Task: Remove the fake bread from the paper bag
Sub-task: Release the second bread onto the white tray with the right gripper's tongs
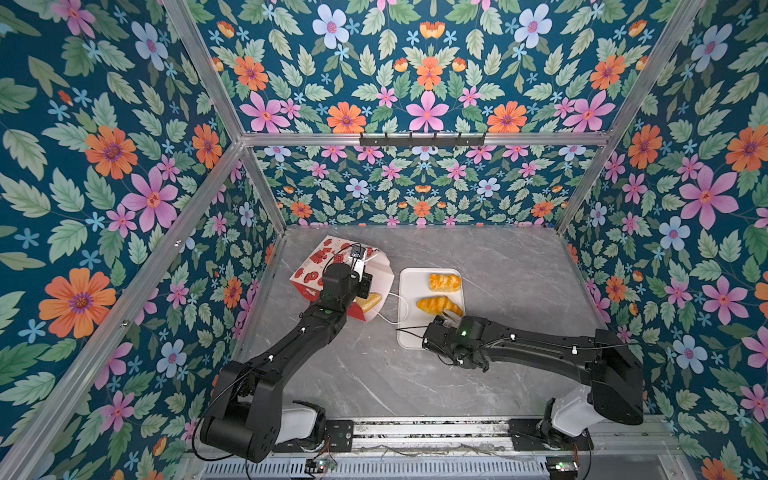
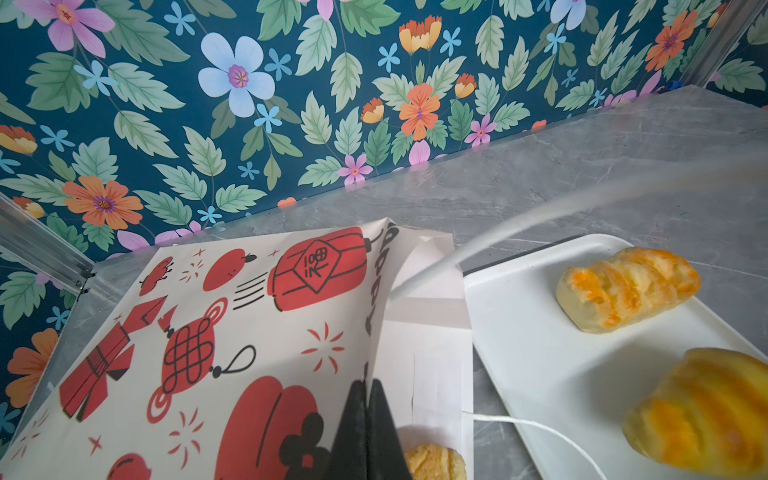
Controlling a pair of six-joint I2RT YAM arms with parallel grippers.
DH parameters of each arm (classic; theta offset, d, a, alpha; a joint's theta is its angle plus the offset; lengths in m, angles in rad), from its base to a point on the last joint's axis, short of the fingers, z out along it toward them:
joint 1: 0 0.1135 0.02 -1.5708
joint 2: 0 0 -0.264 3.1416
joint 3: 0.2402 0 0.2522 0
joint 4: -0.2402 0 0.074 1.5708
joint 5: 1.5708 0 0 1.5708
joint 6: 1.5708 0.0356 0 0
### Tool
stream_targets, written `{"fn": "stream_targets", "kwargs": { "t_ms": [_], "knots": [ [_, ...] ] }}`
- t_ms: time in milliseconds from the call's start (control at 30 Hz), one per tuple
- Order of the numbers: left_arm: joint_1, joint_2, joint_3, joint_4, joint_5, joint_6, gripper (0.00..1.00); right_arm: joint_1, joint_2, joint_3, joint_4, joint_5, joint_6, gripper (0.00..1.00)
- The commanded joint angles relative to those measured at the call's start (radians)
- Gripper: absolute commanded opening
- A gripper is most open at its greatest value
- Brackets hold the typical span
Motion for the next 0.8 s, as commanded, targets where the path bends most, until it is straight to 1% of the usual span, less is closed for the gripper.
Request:
{"fn": "stream_targets", "kwargs": {
  "t_ms": [0, 133, 200, 367, 533, 633, 767],
  "knots": [
    [0.004, -0.004, -0.002, 0.042, 0.018, -0.014, 0.0, 0.001, 0.017, 0.009, -0.035, -0.01, 0.049, 0.3],
    [0.006, -0.006, -0.004, 0.044, 0.022, -0.014, 0.0, 0.003, 0.015, 0.012, -0.041, -0.042, 0.065, 0.39],
    [0.007, -0.007, -0.005, 0.045, 0.024, -0.015, 0.0, 0.003, -0.006, 0.005, -0.031, -0.065, 0.066, 0.42],
    [0.007, -0.009, -0.004, 0.044, 0.035, -0.017, 0.0, 0.002, -0.075, -0.004, -0.013, -0.105, 0.078, 0.43],
    [0.007, -0.01, -0.004, 0.045, 0.061, -0.017, 0.0, 0.003, -0.183, -0.007, 0.068, -0.15, 0.062, 0.42],
    [0.006, -0.009, -0.001, 0.044, 0.073, -0.016, 0.0, 0.002, -0.231, -0.002, 0.162, -0.197, 0.026, 0.41],
    [0.008, -0.001, 0.007, 0.033, 0.094, -0.017, 0.0, 0.004, -0.256, -0.002, 0.306, -0.254, -0.074, 0.4]
  ]
}}
